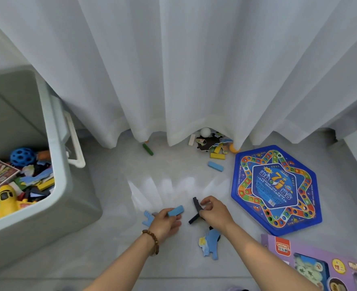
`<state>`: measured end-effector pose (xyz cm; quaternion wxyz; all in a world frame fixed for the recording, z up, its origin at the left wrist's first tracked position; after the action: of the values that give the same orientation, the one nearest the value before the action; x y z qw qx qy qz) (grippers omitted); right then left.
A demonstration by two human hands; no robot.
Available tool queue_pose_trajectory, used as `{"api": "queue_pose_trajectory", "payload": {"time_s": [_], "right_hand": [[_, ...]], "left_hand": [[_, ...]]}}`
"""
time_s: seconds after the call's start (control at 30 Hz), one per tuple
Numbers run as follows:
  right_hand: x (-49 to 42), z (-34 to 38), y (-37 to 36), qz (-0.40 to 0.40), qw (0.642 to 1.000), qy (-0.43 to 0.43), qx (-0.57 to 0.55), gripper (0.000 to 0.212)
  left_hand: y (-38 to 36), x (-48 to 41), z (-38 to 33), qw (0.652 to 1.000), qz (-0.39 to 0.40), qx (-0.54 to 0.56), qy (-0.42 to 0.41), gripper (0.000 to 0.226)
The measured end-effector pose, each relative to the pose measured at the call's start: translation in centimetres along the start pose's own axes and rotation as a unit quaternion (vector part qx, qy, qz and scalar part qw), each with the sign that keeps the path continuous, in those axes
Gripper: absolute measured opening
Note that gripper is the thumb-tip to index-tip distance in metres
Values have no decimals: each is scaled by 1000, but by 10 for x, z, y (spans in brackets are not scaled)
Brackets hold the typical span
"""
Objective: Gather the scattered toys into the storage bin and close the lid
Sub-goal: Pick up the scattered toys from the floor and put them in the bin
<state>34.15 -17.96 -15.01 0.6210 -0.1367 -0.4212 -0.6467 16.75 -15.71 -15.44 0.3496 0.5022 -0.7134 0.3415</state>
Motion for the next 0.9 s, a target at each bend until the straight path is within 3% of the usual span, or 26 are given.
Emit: {"api": "queue_pose_trajectory", "payload": {"time_s": [0.23,0.43,0.6,0.77,0.9], "right_hand": [[2,2,-5,-18,1000,7,14,37],[3,2,-7,0,995,-9,-100,40],[14,34,-14,37,966,25,-254,38],[22,62,-29,59,975,101,-191,23],[25,39,-5,16,983,114,-143,14]], "left_hand": [[0,2,-1,999,-25,-30,-38,14],[17,6,-10,993,-69,-55,-82,21],[15,12,-22,995,26,90,-39,9],[5,20,-27,975,126,185,-10,37],[11,13,-26,995,61,61,-49,36]]}}
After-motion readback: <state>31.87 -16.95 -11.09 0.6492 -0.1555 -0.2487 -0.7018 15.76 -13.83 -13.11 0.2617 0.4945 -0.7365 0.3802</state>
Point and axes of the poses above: each hand's wrist, its own x-axis away from the middle knuckle, its own y-axis out of the back of the hand, z = x × y, the point moved 4 cm from there along -x, towards the middle knuckle, and after that the axes turned 5 degrees about z, right-handed, at the moved point
